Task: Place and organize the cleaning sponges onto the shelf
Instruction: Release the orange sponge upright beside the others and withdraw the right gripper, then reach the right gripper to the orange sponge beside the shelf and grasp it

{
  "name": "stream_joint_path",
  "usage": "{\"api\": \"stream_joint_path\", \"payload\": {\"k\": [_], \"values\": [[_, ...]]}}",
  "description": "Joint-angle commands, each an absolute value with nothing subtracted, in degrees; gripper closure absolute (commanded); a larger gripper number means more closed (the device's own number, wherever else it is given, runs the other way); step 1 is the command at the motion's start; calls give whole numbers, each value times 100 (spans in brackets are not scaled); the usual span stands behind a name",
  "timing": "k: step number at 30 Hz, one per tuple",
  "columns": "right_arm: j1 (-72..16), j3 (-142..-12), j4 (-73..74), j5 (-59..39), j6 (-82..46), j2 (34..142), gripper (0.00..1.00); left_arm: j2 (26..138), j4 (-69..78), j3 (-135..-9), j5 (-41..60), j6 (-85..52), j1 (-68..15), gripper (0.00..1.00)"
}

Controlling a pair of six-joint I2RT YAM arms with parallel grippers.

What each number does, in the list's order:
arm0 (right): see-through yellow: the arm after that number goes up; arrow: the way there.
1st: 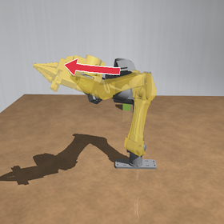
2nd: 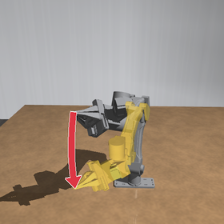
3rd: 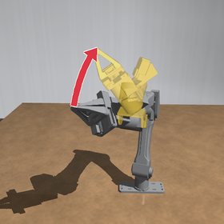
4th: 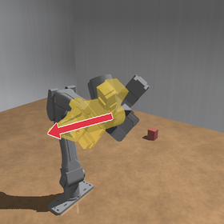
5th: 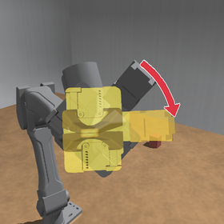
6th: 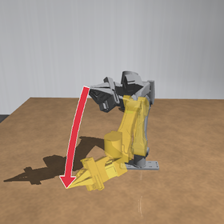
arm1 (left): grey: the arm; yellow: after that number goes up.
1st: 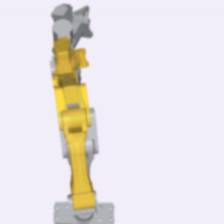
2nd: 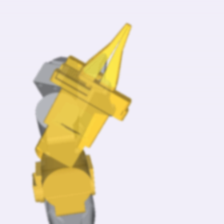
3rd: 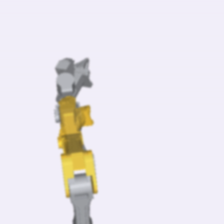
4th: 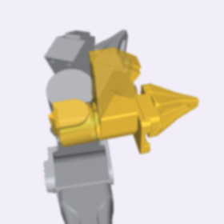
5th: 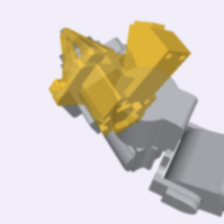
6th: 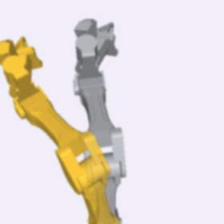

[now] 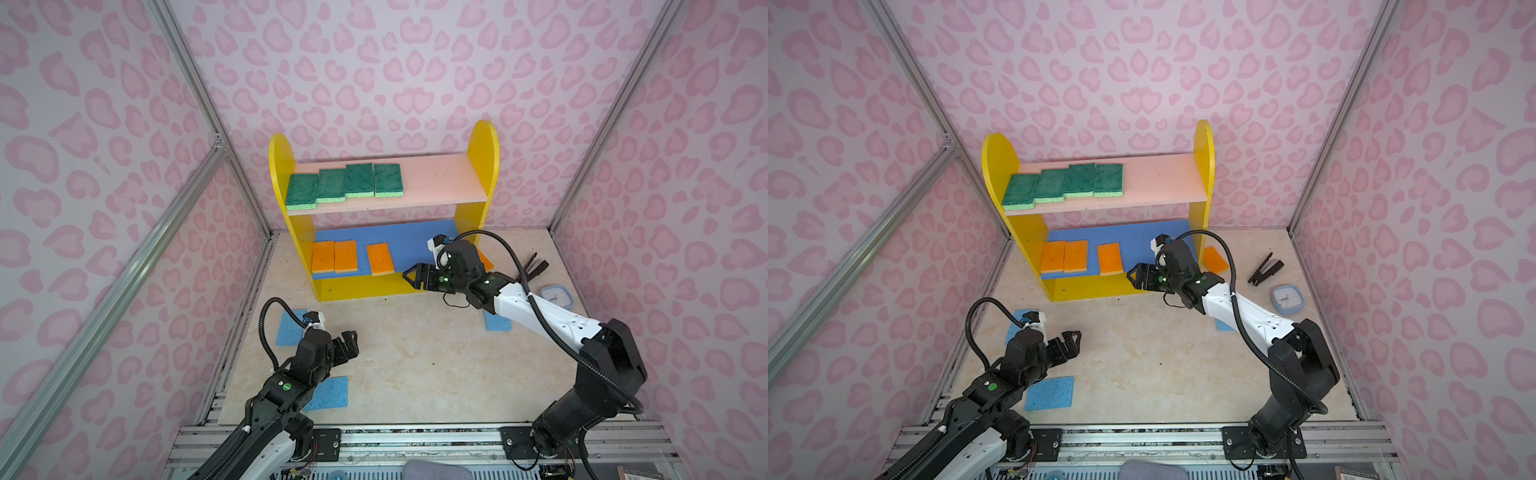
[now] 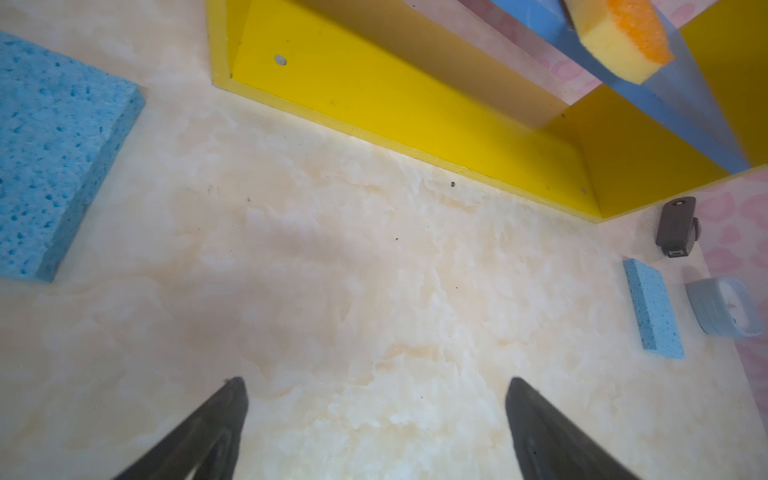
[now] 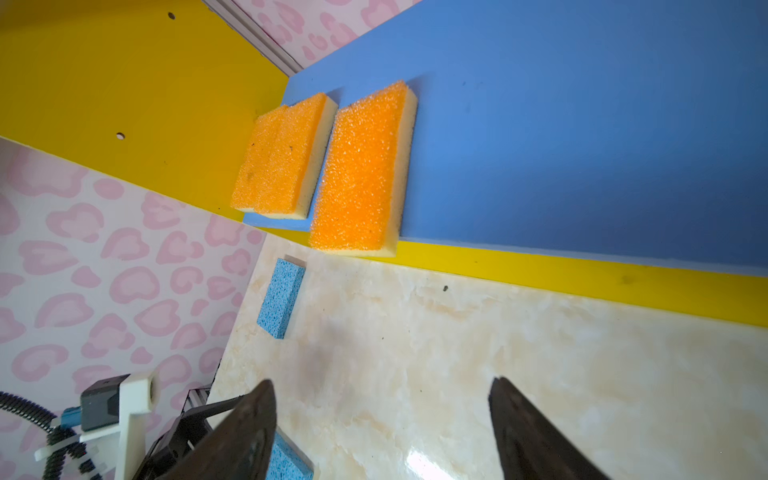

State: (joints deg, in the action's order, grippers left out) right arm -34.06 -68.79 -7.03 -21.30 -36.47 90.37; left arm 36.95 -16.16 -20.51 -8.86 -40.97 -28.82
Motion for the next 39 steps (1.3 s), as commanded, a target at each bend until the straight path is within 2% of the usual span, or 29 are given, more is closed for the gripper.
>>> {"api": "stream_joint_path", "payload": {"k": [1, 7, 12, 15, 18, 25, 31, 39], "values": [[-3295, -6502, -555, -2230, -3740, 8622, 21, 3839, -1450, -2215, -1123, -4233, -3128, 2], [-2717, -5432, -354, -2619, -4083, 7676, 32, 4179, -1309, -2340, -1331, -4425, -3574, 1], [-1999, -4907, -427, -2618, -4224, 7301, 38, 4565, -1104, -2439, -1252, -4602, -3732, 1], [-1489, -4851, -491, -2695, -4241, 7364, 39, 4746, -944, -2485, -1104, -4699, -3735, 1], [-958, -4917, -576, -2698, -4294, 7562, 34, 4879, -785, -2469, -1042, -4721, -3735, 2], [-60, -5163, 121, -2494, -4747, 8448, 32, 5357, -248, -2317, -794, -4765, -3615, 3], [239, -6060, 121, -2275, -4609, 9662, 32, 5802, 271, -2136, -87, -4740, -2989, 2], [358, -7381, -330, -2176, -4320, 11215, 32, 6290, 585, -2141, 10, -4551, -2771, 3]]}}
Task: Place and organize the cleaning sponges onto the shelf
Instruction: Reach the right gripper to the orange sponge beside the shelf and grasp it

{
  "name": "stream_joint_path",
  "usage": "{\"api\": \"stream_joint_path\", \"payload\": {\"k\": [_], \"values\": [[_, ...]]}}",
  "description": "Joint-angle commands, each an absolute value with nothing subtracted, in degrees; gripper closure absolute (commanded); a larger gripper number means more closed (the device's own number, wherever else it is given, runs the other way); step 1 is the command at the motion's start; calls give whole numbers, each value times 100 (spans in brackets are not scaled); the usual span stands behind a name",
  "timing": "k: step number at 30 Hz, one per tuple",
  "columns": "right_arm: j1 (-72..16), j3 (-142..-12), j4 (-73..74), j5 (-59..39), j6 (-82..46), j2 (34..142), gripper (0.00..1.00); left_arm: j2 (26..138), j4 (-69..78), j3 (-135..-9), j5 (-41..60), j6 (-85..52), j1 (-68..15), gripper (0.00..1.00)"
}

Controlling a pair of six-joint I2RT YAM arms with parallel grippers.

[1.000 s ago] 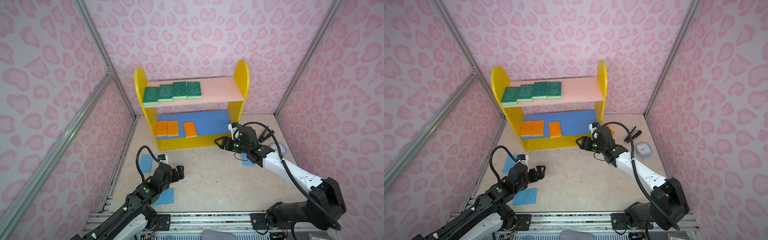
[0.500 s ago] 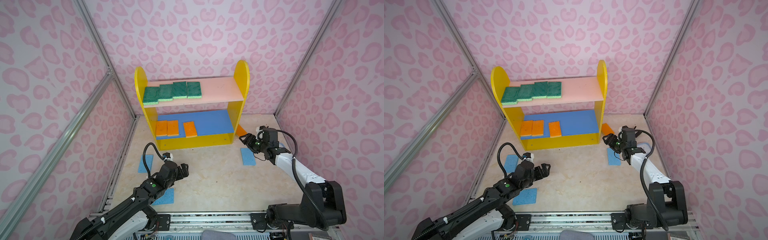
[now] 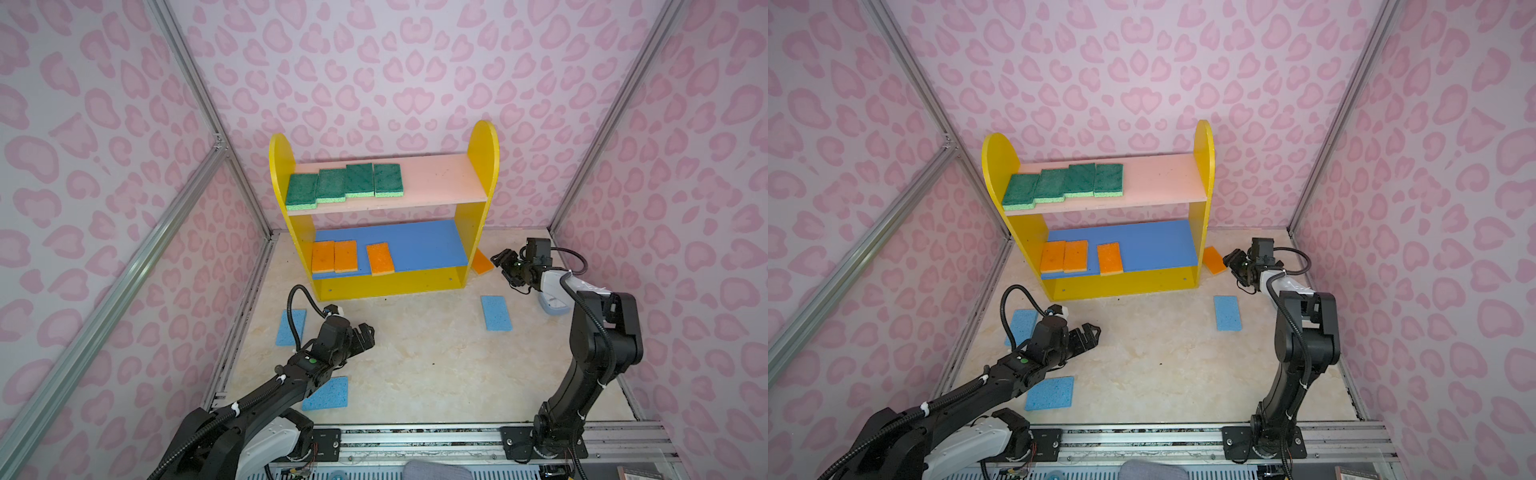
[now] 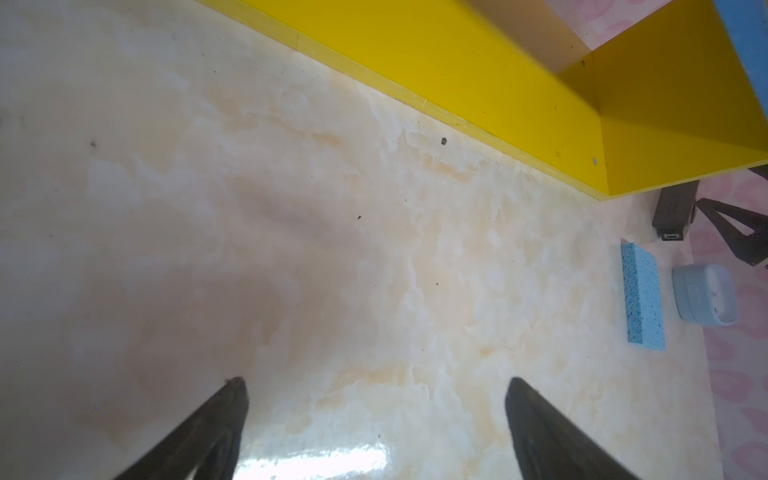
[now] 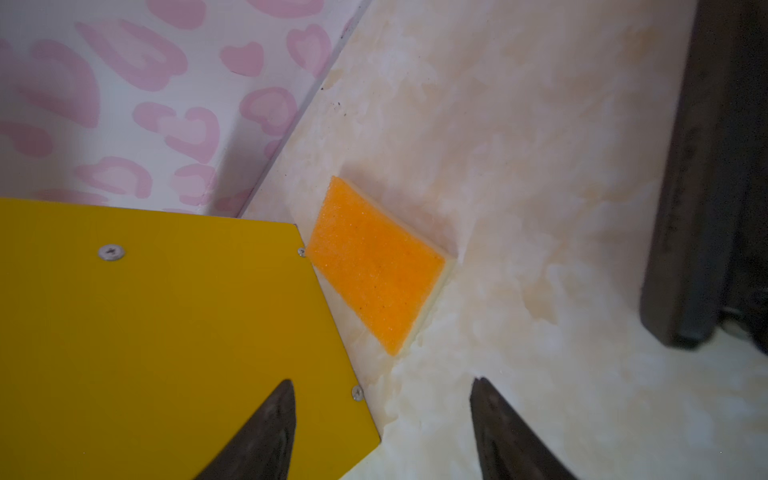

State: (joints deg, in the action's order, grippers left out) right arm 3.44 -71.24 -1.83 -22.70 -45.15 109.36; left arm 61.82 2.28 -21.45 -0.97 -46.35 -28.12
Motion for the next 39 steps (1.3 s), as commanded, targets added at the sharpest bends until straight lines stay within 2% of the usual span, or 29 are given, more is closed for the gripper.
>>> {"api": "stream_joint_path", "payload": {"k": [1, 12, 30, 35, 39], "values": [[367, -7519, -340, -2205, -4310, 11354, 33, 6350, 630, -2138, 55, -4561, -2753, 2], [382, -8881, -1335, -1833, -3750, 12400, 36, 6746, 852, -2144, 201, -4526, -2637, 3], [-13, -9128, -1692, -1333, -3402, 12718, 49, 7008, 940, -2185, 342, -4523, -2540, 2], [-82, -9115, -1803, -1152, -3313, 12769, 59, 6970, 905, -2171, 343, -4503, -2521, 2], [-79, -9063, -1828, -1054, -3312, 12757, 72, 6952, 870, -2173, 343, -4479, -2505, 2]]}}
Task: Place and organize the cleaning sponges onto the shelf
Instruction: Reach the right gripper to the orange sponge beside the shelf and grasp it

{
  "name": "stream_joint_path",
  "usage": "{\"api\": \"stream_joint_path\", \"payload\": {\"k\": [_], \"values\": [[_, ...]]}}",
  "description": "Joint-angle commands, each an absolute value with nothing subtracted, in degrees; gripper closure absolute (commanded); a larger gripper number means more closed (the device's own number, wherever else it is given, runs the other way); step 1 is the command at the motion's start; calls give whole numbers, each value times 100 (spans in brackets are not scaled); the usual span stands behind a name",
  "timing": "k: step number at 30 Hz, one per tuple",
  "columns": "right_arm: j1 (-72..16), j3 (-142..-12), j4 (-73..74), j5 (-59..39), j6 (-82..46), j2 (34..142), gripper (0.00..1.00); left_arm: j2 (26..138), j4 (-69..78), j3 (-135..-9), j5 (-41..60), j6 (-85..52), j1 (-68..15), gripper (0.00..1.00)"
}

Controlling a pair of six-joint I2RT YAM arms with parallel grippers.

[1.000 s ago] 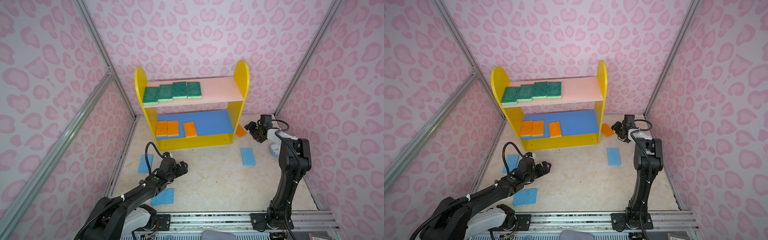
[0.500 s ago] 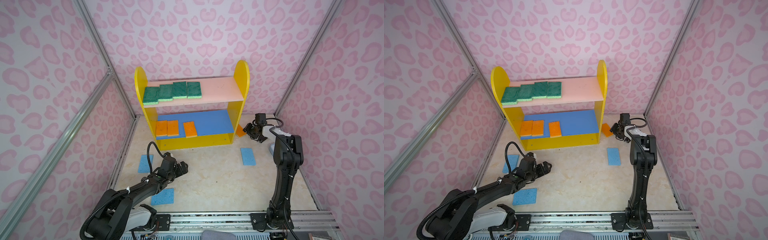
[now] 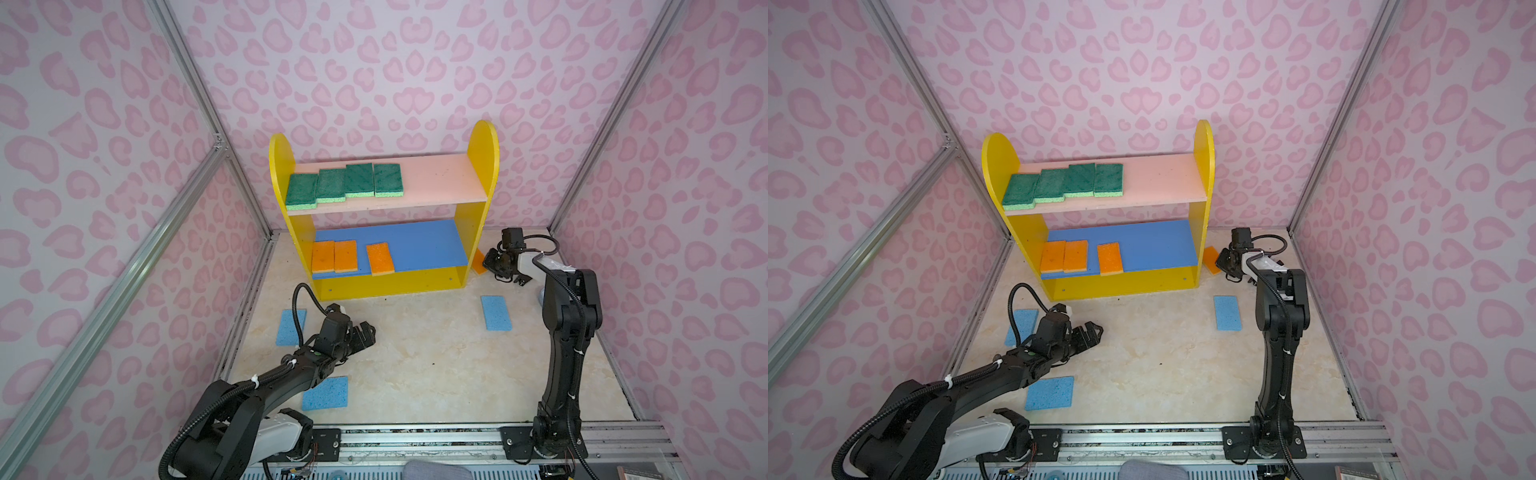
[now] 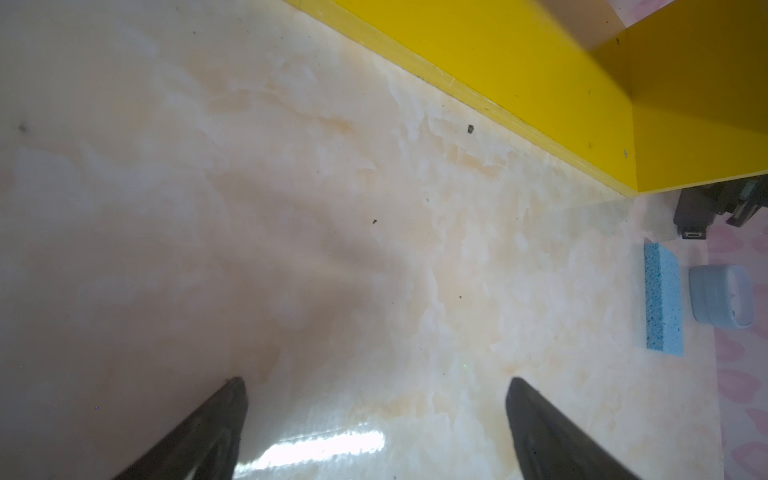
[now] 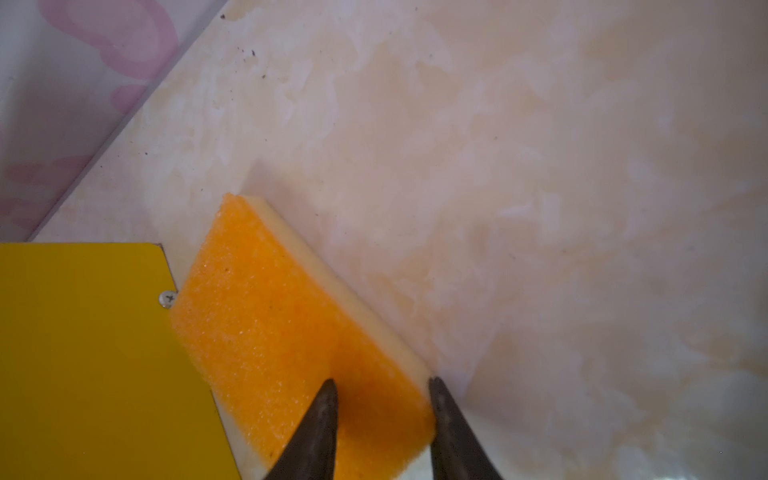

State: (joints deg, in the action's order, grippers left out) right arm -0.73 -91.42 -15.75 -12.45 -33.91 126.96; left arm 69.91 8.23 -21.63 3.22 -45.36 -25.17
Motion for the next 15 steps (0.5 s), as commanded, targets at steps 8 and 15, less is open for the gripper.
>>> {"api": "stream_joint_path", "payload": {"k": [8, 15], "values": [[-79, -9000, -1800, -999, -3344, 12558, 98, 6925, 867, -2171, 355, -4485, -2479, 2], [-83, -8794, -1795, -960, -3340, 12099, 100, 6795, 807, -2142, 309, -4470, -2478, 2]]}}
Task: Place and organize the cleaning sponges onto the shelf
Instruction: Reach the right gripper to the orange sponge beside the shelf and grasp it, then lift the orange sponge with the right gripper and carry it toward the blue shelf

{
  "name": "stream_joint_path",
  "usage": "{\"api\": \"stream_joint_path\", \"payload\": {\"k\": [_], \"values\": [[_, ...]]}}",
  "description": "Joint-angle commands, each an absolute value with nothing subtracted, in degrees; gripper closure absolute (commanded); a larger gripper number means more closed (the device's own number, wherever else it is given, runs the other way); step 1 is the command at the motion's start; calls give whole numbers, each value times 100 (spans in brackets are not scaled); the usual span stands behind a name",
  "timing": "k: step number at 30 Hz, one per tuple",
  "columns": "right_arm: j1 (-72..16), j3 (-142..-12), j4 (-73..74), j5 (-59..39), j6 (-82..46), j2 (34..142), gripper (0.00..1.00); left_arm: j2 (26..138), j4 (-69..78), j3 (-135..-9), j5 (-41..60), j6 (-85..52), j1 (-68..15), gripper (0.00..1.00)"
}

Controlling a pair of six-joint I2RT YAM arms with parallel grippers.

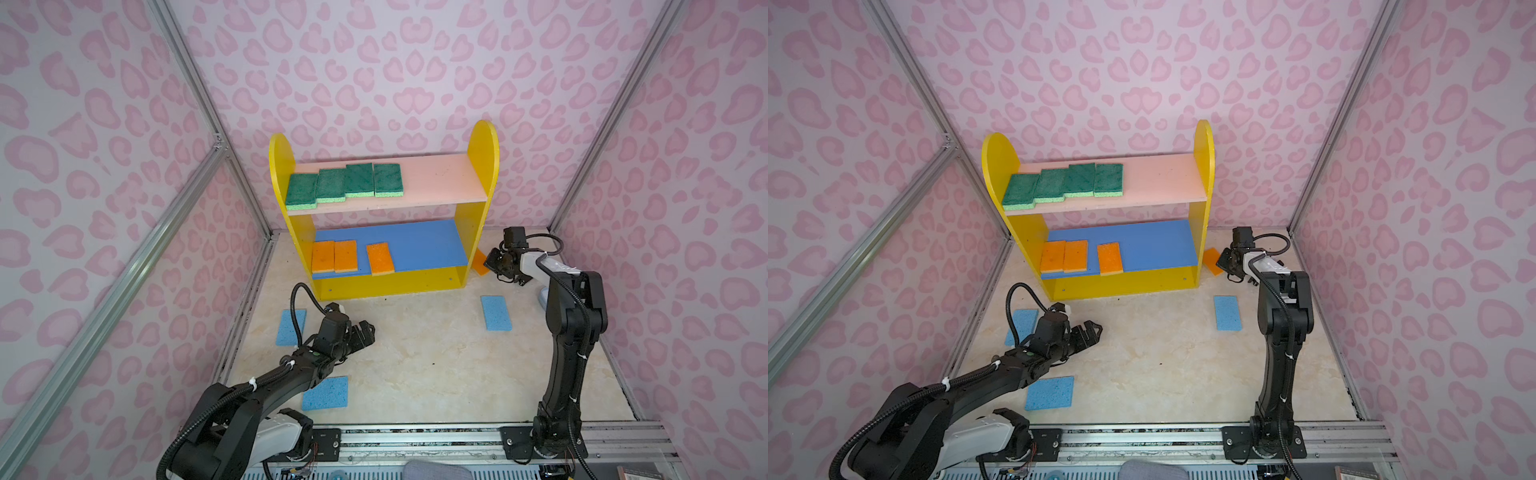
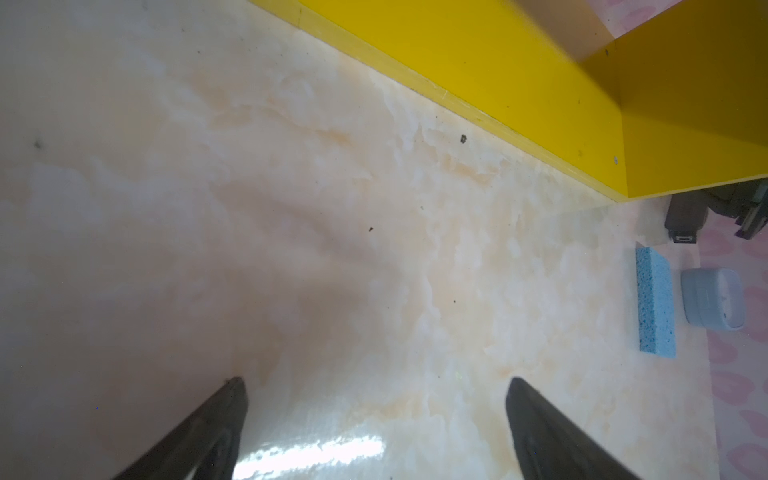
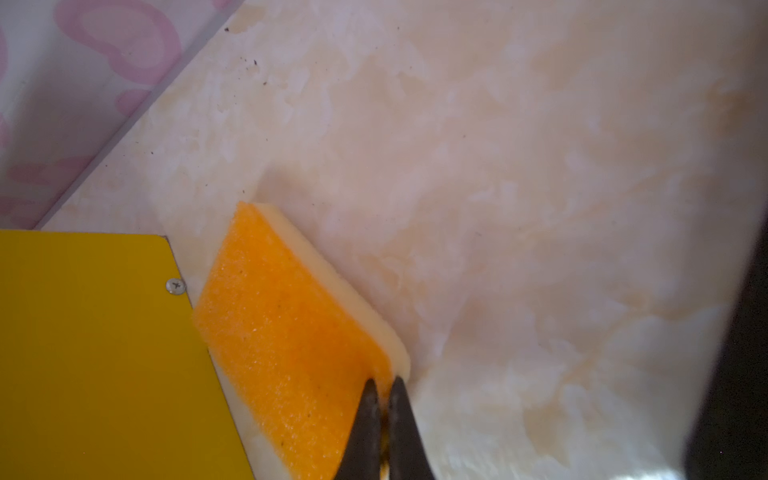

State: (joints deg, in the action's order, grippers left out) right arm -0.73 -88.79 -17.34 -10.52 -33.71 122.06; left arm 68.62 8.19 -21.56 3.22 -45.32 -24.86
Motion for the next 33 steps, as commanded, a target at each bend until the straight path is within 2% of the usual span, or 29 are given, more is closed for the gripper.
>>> {"api": "stream_joint_path", "payload": {"k": [1, 17, 33], "values": [[-73, -8743, -1784, -960, -3346, 11995, 100, 6765, 792, -2133, 302, -4465, -2477, 2], [120, -7372, -1847, -965, -3331, 10367, 100, 6180, 664, -2030, 363, -4470, -2472, 1], [160, -5430, -1772, -1361, -3497, 8134, 100, 4964, -310, -2078, 266, -4292, -2479, 2]]}}
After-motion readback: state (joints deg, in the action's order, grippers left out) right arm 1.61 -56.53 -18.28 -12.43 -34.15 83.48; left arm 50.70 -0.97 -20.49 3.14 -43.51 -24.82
